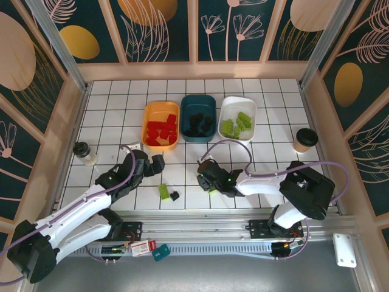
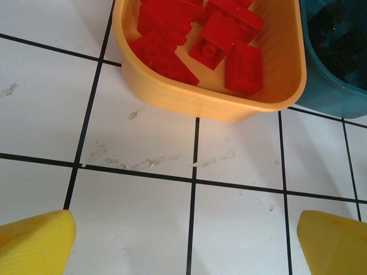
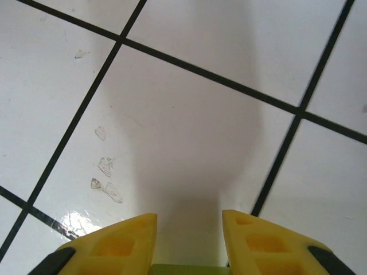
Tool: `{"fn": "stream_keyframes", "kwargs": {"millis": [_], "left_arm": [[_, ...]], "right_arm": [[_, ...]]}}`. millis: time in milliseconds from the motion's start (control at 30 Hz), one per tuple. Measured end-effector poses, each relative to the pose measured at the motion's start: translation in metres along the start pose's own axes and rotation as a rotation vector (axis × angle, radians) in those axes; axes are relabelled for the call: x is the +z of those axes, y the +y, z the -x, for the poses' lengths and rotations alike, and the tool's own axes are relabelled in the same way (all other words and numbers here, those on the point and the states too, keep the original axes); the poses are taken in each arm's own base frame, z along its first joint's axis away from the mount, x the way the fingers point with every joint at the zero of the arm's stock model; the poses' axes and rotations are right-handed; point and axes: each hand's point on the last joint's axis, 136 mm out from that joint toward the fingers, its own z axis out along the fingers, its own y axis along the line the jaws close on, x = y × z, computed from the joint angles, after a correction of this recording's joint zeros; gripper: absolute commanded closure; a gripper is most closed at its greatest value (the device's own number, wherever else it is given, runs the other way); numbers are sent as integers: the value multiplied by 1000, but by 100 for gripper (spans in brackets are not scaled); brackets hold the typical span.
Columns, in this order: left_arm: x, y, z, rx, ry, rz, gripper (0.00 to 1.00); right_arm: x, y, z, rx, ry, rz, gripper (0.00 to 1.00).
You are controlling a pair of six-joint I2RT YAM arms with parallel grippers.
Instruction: Sort the legos into containers by color
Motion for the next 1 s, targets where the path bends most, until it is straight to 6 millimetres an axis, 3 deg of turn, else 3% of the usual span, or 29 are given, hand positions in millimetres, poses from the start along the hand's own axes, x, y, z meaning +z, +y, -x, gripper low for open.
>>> {"fn": "stream_keyframes", "kwargs": {"millis": [100,233,367,500,667,700,767,867,1000], "left_arm": [[2,0,-3,3,14,2,1],[6,0,-9,10,41,6,1],[11,2,-17,18,76,20,1],[16,4,-24,24,108,33,1],[20,4,-32,18,145,32,1],[20,3,-33,15,149,29,1],[21,1,-33,13,153,17,1],[23,-3,-35,12,162,4,5],[29,-5,-43,14,197,-3,11]], "right_arm": [[-14,-10,24,50,-61,14,84],[-34,-38,69,120,-173,0,84],[-49,-81,128,186,-294,-70,84],[-46,-136,169,256,-367,-169,83],[-14,-204,187,338,-350,-279,79],[-7,-213,188,350,-341,-289,73],[7,-230,190,373,-321,-303,53],[22,-243,197,376,-308,-304,39],[23,-237,204,375,-318,-275,37]]}}
